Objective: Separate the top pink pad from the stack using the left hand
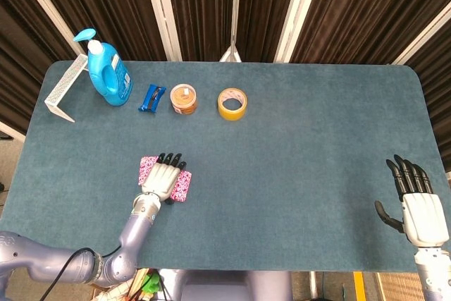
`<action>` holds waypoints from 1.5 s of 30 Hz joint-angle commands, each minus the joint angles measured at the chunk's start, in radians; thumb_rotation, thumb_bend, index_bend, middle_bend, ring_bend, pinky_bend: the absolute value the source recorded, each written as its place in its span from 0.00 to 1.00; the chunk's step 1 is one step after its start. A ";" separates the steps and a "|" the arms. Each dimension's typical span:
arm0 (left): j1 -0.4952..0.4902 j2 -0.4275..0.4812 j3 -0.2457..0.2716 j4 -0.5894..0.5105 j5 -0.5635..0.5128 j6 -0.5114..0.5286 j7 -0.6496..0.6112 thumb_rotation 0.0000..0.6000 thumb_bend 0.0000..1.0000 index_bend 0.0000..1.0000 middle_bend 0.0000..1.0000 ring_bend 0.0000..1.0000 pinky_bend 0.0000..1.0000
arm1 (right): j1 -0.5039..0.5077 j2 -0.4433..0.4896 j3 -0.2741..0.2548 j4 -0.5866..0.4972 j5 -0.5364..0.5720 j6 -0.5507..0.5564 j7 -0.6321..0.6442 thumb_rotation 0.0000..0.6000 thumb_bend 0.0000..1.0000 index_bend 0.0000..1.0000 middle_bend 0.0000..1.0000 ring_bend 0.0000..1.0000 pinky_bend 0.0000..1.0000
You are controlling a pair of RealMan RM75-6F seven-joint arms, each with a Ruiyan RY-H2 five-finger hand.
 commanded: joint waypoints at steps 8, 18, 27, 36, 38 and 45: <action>-0.016 -0.004 0.012 -0.005 -0.015 0.012 0.024 1.00 0.09 0.19 0.00 0.00 0.00 | -0.001 -0.001 -0.001 -0.003 -0.003 0.002 0.000 1.00 0.36 0.00 0.00 0.00 0.09; -0.017 -0.038 0.014 0.040 0.013 0.016 -0.005 1.00 0.32 0.43 0.00 0.00 0.00 | -0.001 0.000 -0.003 -0.004 -0.004 0.000 -0.001 1.00 0.36 0.00 0.00 0.00 0.09; 0.010 -0.051 0.034 0.054 0.131 0.018 -0.087 1.00 0.33 0.44 0.00 0.00 0.00 | -0.001 0.000 -0.004 -0.005 -0.007 0.001 -0.002 1.00 0.36 0.00 0.00 0.00 0.09; 0.017 -0.037 0.022 0.021 0.130 0.017 -0.094 1.00 0.35 0.45 0.00 0.00 0.00 | -0.001 -0.002 -0.005 -0.004 -0.010 0.002 -0.001 1.00 0.36 0.00 0.00 0.00 0.09; 0.017 -0.035 0.026 0.009 0.138 0.011 -0.097 1.00 0.35 0.43 0.00 0.00 0.00 | -0.001 -0.002 -0.005 -0.003 -0.009 0.001 -0.001 1.00 0.36 0.00 0.00 0.00 0.09; 0.006 -0.045 0.032 -0.012 0.124 0.021 -0.052 1.00 0.35 0.44 0.00 0.00 0.00 | -0.002 -0.002 -0.003 -0.003 -0.007 0.005 0.000 1.00 0.36 0.00 0.00 0.00 0.09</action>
